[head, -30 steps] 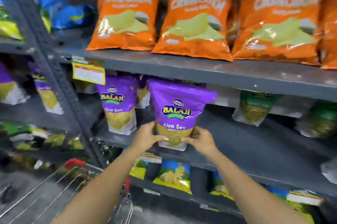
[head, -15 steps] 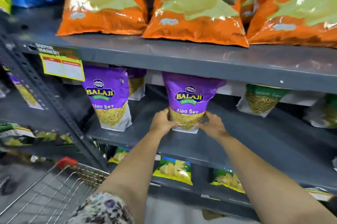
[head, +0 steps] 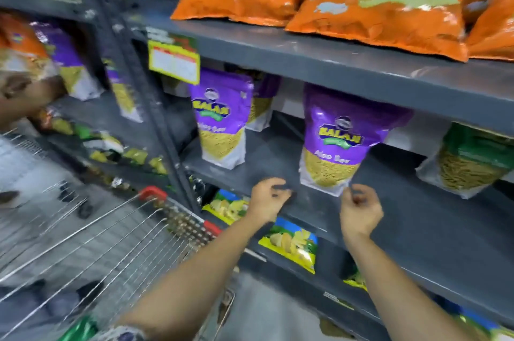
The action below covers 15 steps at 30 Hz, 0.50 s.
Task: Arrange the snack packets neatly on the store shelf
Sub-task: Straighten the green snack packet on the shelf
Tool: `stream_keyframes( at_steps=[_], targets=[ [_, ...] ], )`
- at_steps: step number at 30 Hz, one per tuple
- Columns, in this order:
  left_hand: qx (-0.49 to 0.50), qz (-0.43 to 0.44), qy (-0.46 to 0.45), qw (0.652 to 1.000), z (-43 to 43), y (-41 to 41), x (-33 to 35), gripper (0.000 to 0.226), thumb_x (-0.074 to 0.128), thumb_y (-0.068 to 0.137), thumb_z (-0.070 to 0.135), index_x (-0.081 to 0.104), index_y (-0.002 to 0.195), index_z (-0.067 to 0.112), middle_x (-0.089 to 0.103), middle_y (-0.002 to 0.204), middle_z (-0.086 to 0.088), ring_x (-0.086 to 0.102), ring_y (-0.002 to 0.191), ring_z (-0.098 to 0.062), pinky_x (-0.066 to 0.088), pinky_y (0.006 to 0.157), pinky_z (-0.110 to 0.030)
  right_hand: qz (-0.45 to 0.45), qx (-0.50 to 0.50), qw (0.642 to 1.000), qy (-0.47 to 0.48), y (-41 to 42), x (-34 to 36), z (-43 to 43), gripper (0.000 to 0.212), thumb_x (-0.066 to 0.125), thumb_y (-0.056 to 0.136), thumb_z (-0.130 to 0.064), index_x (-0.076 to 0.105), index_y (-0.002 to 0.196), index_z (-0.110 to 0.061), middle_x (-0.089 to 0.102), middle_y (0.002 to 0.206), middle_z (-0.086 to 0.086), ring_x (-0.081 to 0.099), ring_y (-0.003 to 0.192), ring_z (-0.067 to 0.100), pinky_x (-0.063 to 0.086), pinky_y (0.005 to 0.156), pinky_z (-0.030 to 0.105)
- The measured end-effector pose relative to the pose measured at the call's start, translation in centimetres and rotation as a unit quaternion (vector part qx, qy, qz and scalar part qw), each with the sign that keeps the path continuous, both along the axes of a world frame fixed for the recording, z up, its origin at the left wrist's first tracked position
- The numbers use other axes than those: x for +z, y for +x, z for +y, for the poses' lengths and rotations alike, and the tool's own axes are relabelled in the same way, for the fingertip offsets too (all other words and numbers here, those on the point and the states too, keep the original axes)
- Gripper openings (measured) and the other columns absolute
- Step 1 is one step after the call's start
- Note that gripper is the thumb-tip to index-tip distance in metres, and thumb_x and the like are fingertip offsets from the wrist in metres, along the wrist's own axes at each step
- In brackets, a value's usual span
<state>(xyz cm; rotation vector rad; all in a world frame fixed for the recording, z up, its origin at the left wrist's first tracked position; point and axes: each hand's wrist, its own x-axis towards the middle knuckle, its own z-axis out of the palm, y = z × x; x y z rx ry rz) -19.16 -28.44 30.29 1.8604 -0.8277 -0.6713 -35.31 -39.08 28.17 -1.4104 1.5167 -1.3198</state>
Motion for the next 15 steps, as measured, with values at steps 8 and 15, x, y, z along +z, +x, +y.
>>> stream_keyframes(
  at_steps=[8,15],
  targets=[
    [0.145,-0.067,0.128,0.979,24.8,4.3,-7.4,0.019,0.067,0.085,0.03,0.073,0.102,0.026,0.068,0.097,0.027,0.065,0.092,0.004,0.052,0.081,-0.013,0.131,0.449,0.876,-0.117,13.9,-3.9,14.0,0.008,0.065,0.073,-0.017,0.063,0.076,-0.023,0.056,0.06,-0.003,0.054,0.055,0.02,0.049,0.059,0.032],
    [0.301,0.154,0.328,0.882,41.9,7.0,-12.4,0.018,0.068,0.088,0.026,0.07,0.092,0.008,0.073,0.097,-0.016,0.07,0.097,-0.025,0.05,0.065,-0.022,0.36,0.741,0.566,-0.016,24.9,-8.0,26.6,0.014,0.058,0.083,-0.009,0.066,0.094,-0.008,0.061,0.082,0.012,0.062,0.084,0.03,0.053,0.076,0.04]
  ],
)
